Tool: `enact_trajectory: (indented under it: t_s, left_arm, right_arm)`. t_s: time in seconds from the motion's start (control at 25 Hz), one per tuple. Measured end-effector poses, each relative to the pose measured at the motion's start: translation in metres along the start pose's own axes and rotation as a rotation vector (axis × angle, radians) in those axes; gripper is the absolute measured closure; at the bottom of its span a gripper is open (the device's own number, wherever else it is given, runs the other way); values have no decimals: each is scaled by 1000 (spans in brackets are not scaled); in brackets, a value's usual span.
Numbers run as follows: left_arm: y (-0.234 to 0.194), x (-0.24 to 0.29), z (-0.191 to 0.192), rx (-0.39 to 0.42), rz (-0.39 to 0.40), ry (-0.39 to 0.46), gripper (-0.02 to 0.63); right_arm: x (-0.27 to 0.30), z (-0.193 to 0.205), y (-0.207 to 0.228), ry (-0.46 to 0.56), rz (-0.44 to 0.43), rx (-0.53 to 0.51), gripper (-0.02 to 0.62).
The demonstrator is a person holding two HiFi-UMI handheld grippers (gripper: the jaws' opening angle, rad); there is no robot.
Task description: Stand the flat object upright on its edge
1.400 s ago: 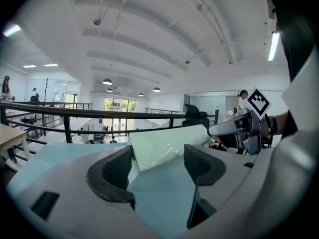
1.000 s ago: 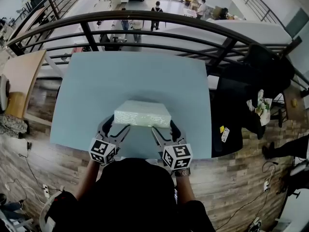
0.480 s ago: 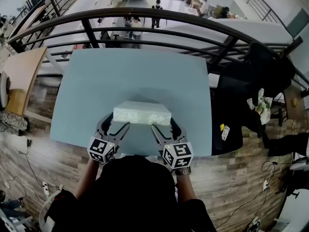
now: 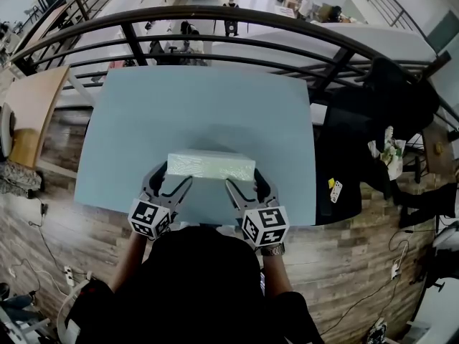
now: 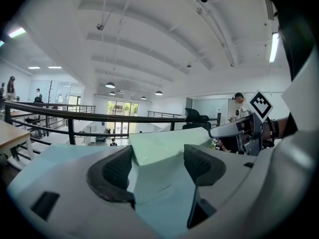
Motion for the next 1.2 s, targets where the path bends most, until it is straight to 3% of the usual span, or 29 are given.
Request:
enact_trajectory:
  t_s: [1.2]
  left_arm:
    - [-4, -7, -8, 10, -9, 3, 278]
  right_arm:
    - [-4, -9, -10, 34, 10, 23, 259]
Point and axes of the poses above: the fingertips, and each gripper's own axes: x forward along the fingers, y to its right, z out of its underside, the point moved 4 cm from there along -x, backward along the fingers, and after that the axes turned 3 degrees about z, right-handed, at the moved point
